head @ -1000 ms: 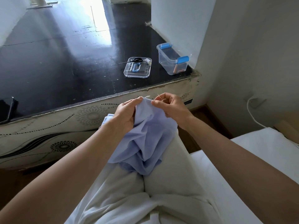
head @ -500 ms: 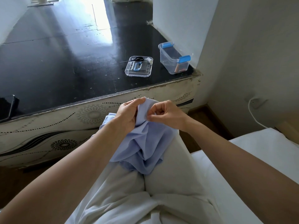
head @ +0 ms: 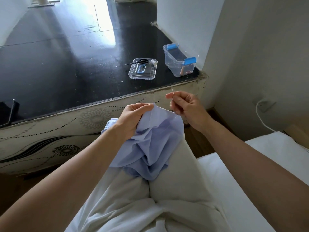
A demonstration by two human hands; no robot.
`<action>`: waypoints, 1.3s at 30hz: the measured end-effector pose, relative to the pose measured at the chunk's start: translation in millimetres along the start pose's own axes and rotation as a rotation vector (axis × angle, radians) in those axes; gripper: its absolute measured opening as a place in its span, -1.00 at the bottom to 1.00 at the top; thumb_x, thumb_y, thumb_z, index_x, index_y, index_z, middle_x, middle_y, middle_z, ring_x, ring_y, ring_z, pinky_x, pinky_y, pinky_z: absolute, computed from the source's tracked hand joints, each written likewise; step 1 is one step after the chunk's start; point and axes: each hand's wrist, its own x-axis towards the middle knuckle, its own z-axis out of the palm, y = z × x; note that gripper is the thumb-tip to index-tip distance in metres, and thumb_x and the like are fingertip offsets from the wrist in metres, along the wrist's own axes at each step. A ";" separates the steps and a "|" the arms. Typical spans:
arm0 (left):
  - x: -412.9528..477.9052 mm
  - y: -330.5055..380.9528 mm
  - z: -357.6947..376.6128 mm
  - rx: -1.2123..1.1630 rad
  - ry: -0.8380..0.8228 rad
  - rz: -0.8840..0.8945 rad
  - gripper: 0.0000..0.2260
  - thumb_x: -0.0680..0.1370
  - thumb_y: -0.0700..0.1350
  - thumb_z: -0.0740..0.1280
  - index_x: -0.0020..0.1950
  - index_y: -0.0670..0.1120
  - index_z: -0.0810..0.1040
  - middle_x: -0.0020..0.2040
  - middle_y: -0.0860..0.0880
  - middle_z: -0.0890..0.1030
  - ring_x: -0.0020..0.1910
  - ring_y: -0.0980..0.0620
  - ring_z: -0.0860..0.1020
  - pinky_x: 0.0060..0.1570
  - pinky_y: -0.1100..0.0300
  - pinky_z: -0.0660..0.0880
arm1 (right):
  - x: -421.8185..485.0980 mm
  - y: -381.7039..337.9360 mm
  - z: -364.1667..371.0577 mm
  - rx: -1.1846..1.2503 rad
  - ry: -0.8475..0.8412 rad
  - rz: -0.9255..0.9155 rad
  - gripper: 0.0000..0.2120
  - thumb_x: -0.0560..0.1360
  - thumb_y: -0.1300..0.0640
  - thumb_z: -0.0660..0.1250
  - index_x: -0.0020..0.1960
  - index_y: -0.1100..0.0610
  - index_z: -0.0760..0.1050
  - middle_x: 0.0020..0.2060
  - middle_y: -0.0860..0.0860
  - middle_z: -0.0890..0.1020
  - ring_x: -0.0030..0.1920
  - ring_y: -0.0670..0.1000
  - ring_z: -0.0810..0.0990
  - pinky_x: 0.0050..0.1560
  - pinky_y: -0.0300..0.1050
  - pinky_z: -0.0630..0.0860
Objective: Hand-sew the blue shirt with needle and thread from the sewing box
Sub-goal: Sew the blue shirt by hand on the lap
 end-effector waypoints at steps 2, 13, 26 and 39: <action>-2.4 0.9 -0.9 0.086 -0.051 0.046 -0.93 0.50 -0.10 0.45 -0.17 -0.04 0.71 -0.16 -0.12 0.64 -0.14 -0.04 0.56 -0.15 0.12 0.50 | 2.2 -0.9 -4.4 0.058 -0.004 -0.023 -0.83 0.61 0.21 0.24 0.16 0.19 0.54 -0.17 0.05 0.71 -0.36 -0.05 0.60 -0.37 -0.25 0.47; -14.2 6.8 -1.2 0.372 -0.159 0.160 -0.91 0.52 -0.11 0.43 -0.07 -0.08 0.72 -0.15 -0.14 0.66 -0.20 0.06 0.54 -0.17 0.18 0.46 | 10.1 6.0 0.5 0.103 -0.466 0.189 -0.85 0.55 0.07 0.28 -0.12 0.12 0.53 -0.38 0.13 0.47 -0.45 -0.07 0.29 -0.43 -0.30 0.28; -6.6 -3.8 -15.1 0.594 -0.133 0.299 -0.87 0.54 -0.14 0.41 -0.16 -0.15 0.67 -0.33 -0.02 0.55 -0.33 0.10 0.41 -0.34 0.27 0.34 | 7.6 19.0 -9.5 0.156 -0.494 0.268 -0.74 0.39 0.03 0.40 -0.16 0.23 0.48 -0.35 0.09 0.55 -0.39 -0.07 0.50 -0.28 -0.25 0.53; -10.3 -1.4 -4.9 0.452 -0.120 0.243 -0.89 0.52 -0.14 0.43 -0.08 -0.17 0.70 -0.25 -0.05 0.61 -0.28 0.11 0.49 -0.31 0.31 0.40 | 6.1 18.7 -14.6 0.236 -0.539 0.271 -0.82 0.41 0.10 0.37 -0.16 0.23 0.52 -0.31 0.09 0.58 -0.32 -0.05 0.55 -0.20 -0.23 0.57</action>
